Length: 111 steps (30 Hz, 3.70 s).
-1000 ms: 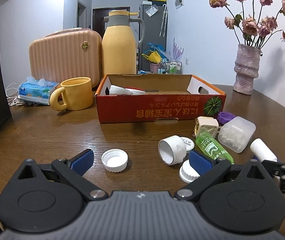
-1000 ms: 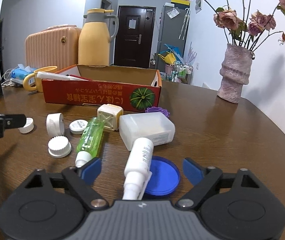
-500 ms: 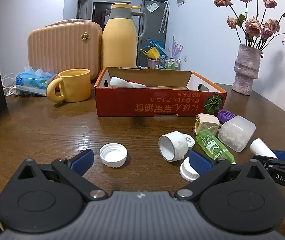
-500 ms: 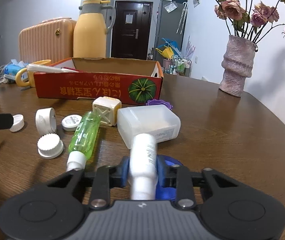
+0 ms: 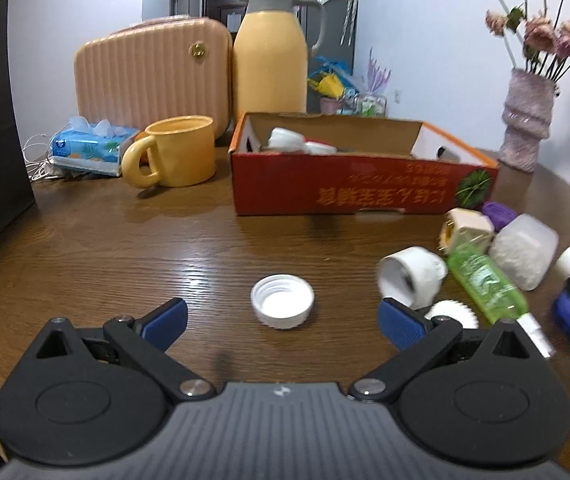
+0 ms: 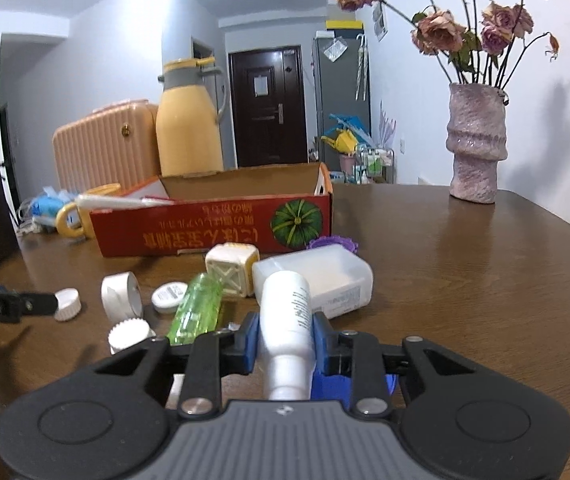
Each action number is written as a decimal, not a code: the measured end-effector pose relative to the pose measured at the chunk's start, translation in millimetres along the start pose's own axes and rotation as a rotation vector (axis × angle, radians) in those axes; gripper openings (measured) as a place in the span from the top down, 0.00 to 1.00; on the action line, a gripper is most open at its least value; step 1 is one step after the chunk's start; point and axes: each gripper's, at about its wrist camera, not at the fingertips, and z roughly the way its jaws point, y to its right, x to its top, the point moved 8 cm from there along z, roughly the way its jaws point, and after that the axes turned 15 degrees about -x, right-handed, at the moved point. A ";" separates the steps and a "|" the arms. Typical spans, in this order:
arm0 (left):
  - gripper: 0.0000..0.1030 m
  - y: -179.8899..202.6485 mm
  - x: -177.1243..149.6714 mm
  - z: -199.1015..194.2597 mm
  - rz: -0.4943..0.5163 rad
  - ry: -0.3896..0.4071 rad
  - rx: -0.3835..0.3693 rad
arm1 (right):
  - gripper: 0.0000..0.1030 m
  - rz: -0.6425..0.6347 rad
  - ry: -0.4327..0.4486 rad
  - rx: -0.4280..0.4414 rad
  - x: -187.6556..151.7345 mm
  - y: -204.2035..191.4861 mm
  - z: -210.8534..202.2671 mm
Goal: Organize rigid objects
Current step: 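Grasp the white screw cap with the left gripper while the right gripper holds the spray bottle, then carry the white cap and spray bottle over the cardboard box with both grippers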
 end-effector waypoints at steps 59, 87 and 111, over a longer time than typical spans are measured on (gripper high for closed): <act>0.60 13.4 50.7 -26.0 -0.025 0.148 -0.087 | 0.74 0.018 0.052 0.054 35.8 -21.5 -11.2; 0.60 26.2 135.3 7.9 -0.047 0.232 -0.092 | 0.74 0.018 0.135 0.072 125.7 -46.4 33.1; 0.60 22.3 184.9 98.3 -0.036 0.226 -0.034 | 0.74 -0.062 0.068 0.096 166.6 -71.2 141.9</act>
